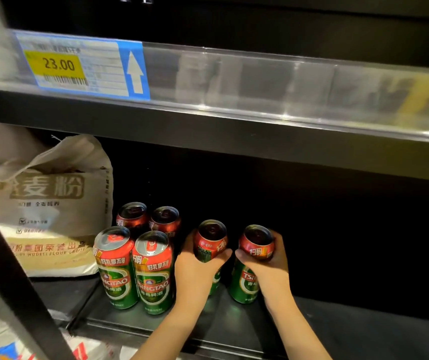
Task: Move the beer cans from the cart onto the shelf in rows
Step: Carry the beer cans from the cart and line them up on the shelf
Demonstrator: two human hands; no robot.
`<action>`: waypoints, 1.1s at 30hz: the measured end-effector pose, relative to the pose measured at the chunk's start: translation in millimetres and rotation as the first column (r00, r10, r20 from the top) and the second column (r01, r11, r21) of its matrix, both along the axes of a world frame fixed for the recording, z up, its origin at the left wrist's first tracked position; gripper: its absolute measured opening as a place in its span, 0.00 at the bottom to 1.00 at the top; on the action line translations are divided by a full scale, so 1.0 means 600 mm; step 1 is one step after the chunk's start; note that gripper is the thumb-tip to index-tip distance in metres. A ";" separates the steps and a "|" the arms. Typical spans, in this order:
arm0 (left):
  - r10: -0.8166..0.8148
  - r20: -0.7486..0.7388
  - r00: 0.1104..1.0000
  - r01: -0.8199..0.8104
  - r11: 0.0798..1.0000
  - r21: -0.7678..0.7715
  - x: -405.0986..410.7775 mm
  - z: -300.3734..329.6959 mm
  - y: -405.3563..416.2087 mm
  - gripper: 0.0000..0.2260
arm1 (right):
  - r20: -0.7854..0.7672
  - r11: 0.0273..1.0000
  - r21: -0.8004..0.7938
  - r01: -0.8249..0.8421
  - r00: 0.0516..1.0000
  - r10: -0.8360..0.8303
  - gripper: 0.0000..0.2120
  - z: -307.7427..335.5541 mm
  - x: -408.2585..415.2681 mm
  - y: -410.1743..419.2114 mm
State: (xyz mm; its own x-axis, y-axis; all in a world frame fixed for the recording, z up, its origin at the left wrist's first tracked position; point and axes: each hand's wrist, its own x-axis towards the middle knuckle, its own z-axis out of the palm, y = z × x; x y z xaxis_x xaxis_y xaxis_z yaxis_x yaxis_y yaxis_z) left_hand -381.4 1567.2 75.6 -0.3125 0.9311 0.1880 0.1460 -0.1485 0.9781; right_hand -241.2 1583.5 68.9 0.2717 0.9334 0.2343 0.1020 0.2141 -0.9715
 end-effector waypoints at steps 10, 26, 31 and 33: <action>0.022 0.039 0.999 -0.022 1.000 0.017 0.004 -0.014 0.021 0.29 | -0.016 0.999 0.031 -0.025 1.000 0.025 0.32 -0.008 -0.010 0.030; 0.019 0.006 1.000 -0.019 0.998 0.056 0.005 -0.021 0.015 0.29 | -0.019 0.994 0.023 -0.104 0.994 0.104 0.31 -0.006 -0.013 0.019; -0.022 0.016 1.000 0.021 0.998 0.054 0.002 -0.016 0.010 0.27 | -0.029 0.990 -0.006 -0.140 0.990 0.140 0.33 -0.003 -0.008 0.018; -0.038 -0.001 0.999 0.038 0.998 0.043 0.000 -0.026 0.008 0.22 | -0.055 0.988 -0.031 -0.152 0.987 0.151 0.34 -0.010 -0.001 0.011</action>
State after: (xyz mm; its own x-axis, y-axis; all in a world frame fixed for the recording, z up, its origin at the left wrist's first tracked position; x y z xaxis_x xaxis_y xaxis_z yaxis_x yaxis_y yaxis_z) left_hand -381.7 1571.7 59.9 -0.2771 0.9334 0.2280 0.1399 -0.1956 0.9707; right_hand -242.1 1590.2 62.8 0.1375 0.9721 0.1902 0.0202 0.1892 -0.9817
